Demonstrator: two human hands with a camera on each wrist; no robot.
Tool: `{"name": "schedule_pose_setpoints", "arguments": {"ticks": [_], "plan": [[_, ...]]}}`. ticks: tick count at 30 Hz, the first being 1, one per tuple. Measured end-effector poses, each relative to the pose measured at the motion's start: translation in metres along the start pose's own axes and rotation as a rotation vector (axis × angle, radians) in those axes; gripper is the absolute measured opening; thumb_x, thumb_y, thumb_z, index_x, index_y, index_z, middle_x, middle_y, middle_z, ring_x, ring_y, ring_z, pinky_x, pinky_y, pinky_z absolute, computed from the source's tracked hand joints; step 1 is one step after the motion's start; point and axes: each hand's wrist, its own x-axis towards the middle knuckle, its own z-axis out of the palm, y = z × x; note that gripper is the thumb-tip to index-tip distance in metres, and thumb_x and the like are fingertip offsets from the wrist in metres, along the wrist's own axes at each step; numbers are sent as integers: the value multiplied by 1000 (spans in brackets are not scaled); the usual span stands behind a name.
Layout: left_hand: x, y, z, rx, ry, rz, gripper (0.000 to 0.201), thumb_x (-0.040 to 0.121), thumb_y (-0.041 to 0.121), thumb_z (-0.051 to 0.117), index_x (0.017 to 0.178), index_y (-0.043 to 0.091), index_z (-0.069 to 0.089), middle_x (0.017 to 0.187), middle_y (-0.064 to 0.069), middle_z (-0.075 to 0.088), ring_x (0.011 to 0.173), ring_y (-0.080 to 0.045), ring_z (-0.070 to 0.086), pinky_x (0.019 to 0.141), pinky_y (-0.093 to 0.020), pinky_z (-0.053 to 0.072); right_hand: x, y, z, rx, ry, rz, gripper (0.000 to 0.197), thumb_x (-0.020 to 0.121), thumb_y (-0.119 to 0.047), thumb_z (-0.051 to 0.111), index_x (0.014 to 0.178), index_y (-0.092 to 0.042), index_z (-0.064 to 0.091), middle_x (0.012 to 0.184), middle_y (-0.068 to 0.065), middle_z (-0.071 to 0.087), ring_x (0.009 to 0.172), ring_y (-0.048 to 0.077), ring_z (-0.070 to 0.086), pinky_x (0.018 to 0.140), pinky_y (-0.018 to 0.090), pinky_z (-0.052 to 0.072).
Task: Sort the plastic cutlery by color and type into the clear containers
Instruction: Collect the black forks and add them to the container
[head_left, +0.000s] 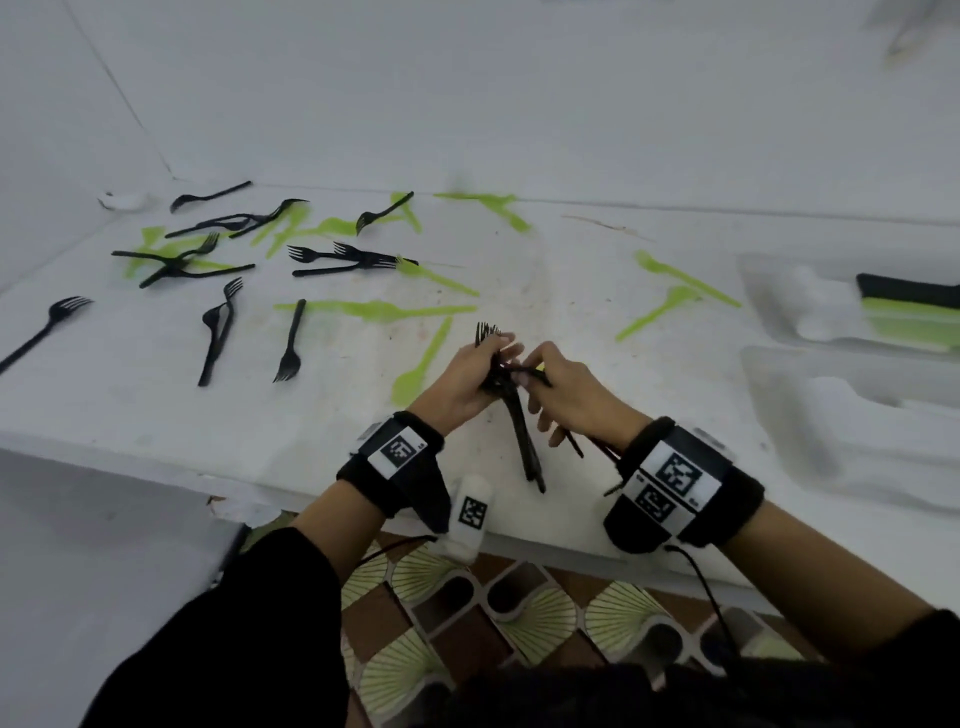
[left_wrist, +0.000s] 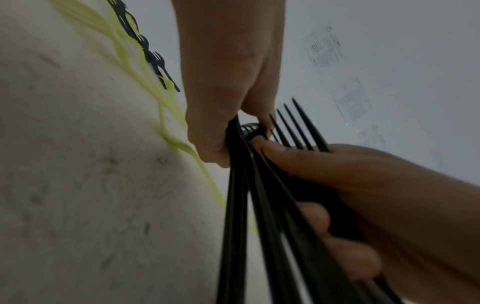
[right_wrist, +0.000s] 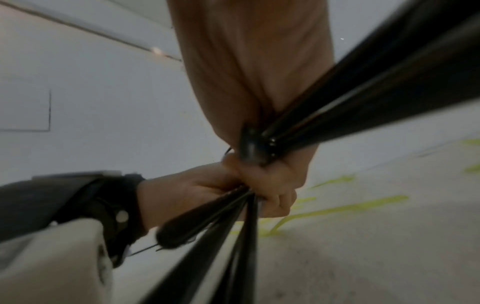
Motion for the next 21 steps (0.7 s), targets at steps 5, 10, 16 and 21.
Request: {"name": "schedule_pose_setpoints", "arguments": {"ticks": [5,10,16,21], "plan": [[2,4,-15,-133,-126,-15,19,101,12,36,94,10,53,58,3,53,49,-10,54,64,-32,57,-12,1,-21,324,332,-38,13,99,-22,41,93,-13,48,68,7,47,43,13,49,39,30,51],[-9,-10,-12,-97,-238,-90,14,98,12,42,87,12,50,68,1,44,45,-6,47,49,-19,48,-22,8,-8,720,333,126,23,94,-8,44,86,-22,28,66,1,33,38,5,28,32,14,20],[-14,-18,-6,90,-280,-153,35,95,37,45,71,12,45,49,4,42,41,-10,46,44,-22,46,-8,2,37,1001,286,297,19,94,-2,36,84,-7,51,67,4,45,45,6,41,34,14,32],[-15,-23,-16,186,-339,-106,39,97,24,46,63,9,58,42,4,45,35,-7,41,38,-17,38,-11,13,49,1006,342,228,7,93,-7,53,87,-8,50,69,8,54,43,6,57,41,19,49]]}}
